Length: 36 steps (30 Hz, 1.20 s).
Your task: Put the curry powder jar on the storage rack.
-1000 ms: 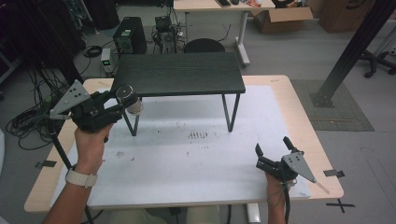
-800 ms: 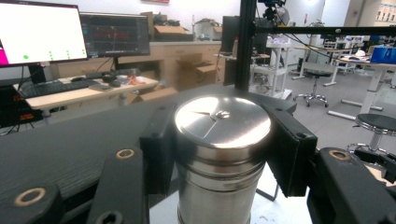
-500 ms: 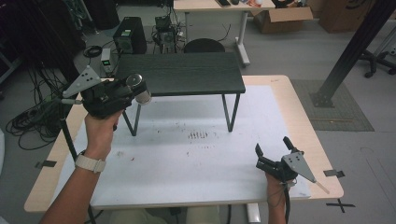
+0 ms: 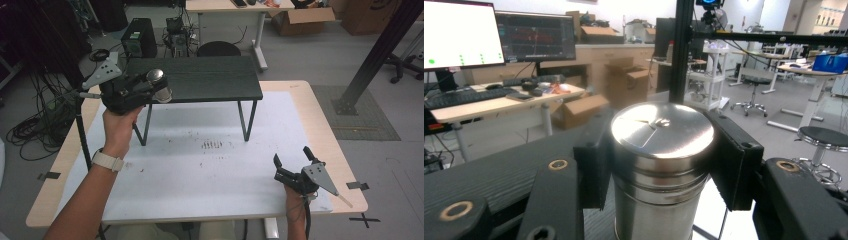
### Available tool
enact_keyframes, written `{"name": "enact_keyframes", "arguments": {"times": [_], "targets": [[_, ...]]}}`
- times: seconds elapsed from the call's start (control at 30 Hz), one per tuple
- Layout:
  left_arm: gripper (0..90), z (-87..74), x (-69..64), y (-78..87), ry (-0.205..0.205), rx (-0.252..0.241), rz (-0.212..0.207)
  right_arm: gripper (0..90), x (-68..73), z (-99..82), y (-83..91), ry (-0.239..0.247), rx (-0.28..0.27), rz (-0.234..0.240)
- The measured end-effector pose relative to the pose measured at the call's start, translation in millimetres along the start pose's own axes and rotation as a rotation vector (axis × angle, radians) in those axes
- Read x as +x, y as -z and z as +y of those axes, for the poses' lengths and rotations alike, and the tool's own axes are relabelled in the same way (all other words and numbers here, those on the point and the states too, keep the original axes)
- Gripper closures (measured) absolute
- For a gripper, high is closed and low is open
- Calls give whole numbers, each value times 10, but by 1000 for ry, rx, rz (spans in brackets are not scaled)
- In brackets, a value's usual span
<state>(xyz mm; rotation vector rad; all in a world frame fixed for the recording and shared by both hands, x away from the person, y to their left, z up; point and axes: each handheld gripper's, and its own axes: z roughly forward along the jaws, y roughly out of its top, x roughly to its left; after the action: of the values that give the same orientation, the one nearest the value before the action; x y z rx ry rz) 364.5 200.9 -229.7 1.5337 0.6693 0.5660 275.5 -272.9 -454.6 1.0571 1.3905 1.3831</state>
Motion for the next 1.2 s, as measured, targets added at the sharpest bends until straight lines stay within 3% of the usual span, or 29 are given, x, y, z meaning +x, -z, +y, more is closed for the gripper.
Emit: {"name": "enact_keyframes", "arguments": {"times": [0.57, 1.2], "targets": [[494, 155, -4, -389, -5, -3, -29, 0, -3, -2, 5, -3, -6, -1], [493, 246, -19, -797, -20, 29, -28, 0, -7, -2, 6, -5, -9, 1]]}}
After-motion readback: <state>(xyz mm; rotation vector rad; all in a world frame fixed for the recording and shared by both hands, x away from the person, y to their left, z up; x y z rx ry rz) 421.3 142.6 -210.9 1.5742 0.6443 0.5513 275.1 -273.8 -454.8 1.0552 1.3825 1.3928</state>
